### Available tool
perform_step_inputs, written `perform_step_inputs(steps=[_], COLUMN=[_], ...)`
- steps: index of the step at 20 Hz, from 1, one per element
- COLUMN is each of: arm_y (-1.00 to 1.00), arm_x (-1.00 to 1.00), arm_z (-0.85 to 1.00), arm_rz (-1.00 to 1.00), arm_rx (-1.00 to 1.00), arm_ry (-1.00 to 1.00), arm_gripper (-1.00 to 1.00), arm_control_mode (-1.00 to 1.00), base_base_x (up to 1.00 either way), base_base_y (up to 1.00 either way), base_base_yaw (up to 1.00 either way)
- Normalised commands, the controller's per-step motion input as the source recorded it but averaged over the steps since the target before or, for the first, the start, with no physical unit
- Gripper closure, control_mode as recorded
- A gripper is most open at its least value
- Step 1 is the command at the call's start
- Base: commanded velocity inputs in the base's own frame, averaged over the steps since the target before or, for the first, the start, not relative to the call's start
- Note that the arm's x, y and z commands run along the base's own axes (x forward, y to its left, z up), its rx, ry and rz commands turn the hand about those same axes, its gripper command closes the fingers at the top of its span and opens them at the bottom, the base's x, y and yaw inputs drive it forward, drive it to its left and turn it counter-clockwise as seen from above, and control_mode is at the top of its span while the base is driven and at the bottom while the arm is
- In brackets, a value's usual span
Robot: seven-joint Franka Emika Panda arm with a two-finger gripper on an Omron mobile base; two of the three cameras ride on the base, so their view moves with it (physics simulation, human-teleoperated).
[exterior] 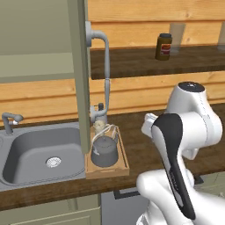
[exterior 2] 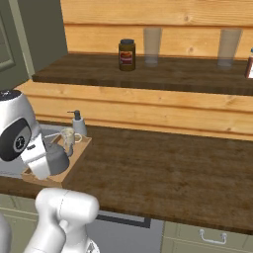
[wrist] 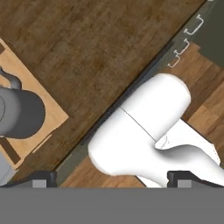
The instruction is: Pick the kettle from the counter and place it on the tray. Then pick the mug from the cabinet and place it on the tray. Then close the cabinet doors.
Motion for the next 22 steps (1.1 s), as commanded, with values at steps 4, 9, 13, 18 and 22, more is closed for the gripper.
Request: perform_step_inputs(steps=[4, 9, 13, 18, 22], arm_y=[0.00, 0.00, 0.00, 0.00, 0.00], arm_x=[0.00, 0.00, 0.00, 0.00, 0.00], arm_z=[0.00, 0.00, 0.00, 0.00, 0.00], arm_rz=[0.00, 0.00, 0.00, 0.00, 0.00], arm_rx=[0.00, 0.00, 0.00, 0.00, 0.00], arm_ry=[0.00, 0.00, 0.00, 0.00, 0.00], arm_gripper=[-1.00, -1.00, -1.00, -1.00, -1.00], arm_control_mode=[1.00, 1.00, 1.00, 1.00, 1.00], base_base_x=[-1.00, -1.00, -0.82, -0.14, 0.05], base_base_y=[-0.02, 0.23, 0.83, 1.00, 1.00], base_base_yaw=[0.00, 0.00, 0.00, 0.00, 0.00])
